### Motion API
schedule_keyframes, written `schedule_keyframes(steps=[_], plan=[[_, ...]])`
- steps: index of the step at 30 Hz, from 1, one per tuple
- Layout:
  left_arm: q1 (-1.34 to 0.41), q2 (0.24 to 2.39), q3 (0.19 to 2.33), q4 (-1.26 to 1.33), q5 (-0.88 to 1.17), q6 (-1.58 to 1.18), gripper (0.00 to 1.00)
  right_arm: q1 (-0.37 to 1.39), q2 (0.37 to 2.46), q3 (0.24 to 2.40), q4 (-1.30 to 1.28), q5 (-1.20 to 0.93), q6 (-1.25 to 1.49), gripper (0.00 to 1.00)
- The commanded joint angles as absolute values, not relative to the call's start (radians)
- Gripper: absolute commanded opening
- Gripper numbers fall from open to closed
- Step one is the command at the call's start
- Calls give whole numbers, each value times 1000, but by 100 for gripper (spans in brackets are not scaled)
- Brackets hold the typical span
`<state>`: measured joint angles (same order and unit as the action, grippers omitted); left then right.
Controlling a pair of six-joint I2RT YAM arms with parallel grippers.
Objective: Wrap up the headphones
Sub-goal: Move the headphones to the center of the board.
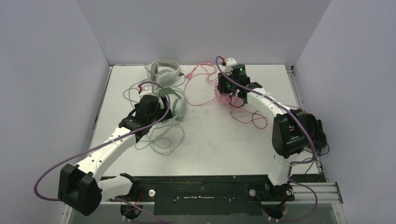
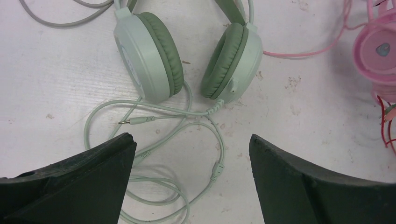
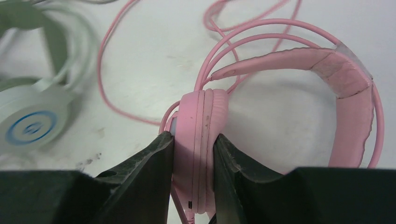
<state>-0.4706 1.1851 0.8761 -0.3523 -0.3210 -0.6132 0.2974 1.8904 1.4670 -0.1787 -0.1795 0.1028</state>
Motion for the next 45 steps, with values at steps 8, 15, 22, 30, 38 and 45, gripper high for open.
schedule_keyframes(steps=[8,15,22,30,38,45], plan=[[-454,1092,916,-413,-236,-546,90,579,1483,1191,-212,-250,69,41],[-455,1103,914,-380,-61,-533,91,622,1350,995,-243,-279,182,69],[-503,1188,906,-255,42,-539,92,606,1155,912,-332,29,360,94],[-625,1414,1089,-283,-124,-485,93,582,1087,787,-399,16,572,81],[-606,1476,1082,-255,-142,-532,92,609,1045,591,-367,-146,694,14],[-516,1518,1000,-158,-61,-626,89,570,1153,530,-272,-65,779,0]])
